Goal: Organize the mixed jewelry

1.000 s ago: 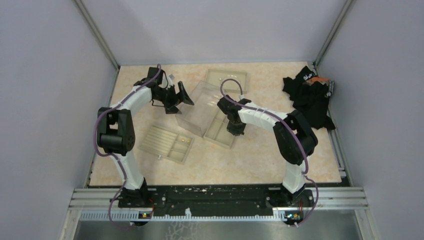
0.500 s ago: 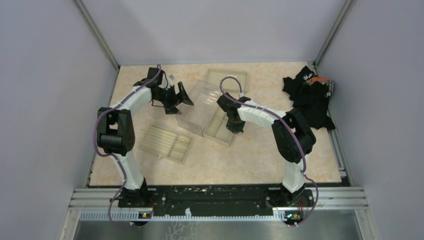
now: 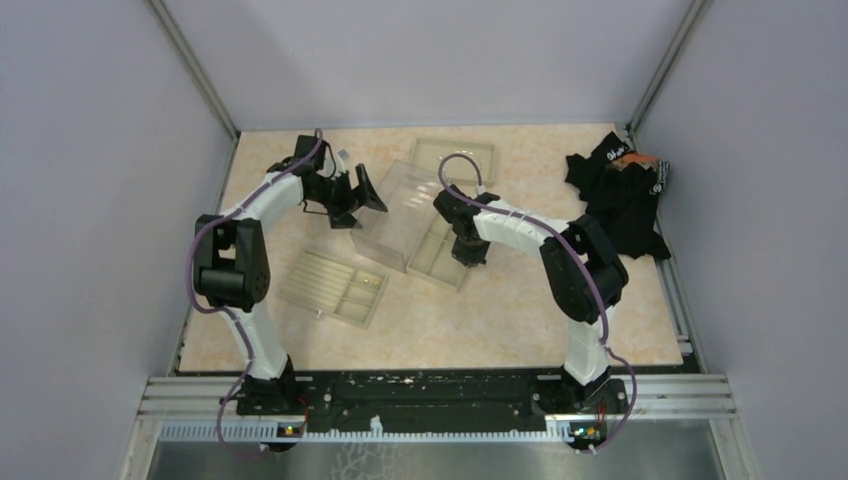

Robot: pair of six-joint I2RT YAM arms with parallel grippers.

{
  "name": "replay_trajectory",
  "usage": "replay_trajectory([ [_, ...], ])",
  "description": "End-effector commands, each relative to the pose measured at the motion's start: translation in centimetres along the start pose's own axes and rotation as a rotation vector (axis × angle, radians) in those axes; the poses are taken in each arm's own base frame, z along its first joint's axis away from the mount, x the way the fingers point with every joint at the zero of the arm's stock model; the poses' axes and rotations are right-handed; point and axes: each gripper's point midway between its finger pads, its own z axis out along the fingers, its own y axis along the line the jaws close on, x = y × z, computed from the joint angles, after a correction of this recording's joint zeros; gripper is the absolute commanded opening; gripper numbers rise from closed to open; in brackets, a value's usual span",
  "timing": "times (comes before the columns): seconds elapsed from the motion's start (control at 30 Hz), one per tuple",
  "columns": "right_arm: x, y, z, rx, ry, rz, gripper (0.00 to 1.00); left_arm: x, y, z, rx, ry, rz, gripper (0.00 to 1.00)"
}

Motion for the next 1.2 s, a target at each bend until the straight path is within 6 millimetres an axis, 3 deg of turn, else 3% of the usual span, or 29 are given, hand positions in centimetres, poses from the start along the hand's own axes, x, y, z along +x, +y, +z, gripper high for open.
replay_trajectory([
  [0.0, -3.0, 3.1, -2.8, -0.125, -0.094, 0.043, 0.00, 0.1, -1.4, -0.6, 0.037, -0.003, 0.025, 0.99],
  [0.83, -3.6, 4.2, -3.3, -0.189, -0.086, 0.041, 0.00, 0.2, -1.5, -0.3, 0.040, 0.013, 0.030, 0.99],
  [1.17, -3.9, 3.3, -3.6, -0.175, -0.101, 0.062, 0.00, 0.4, -1.4, -0.2, 0.038, 0.016, 0.031, 0.99],
])
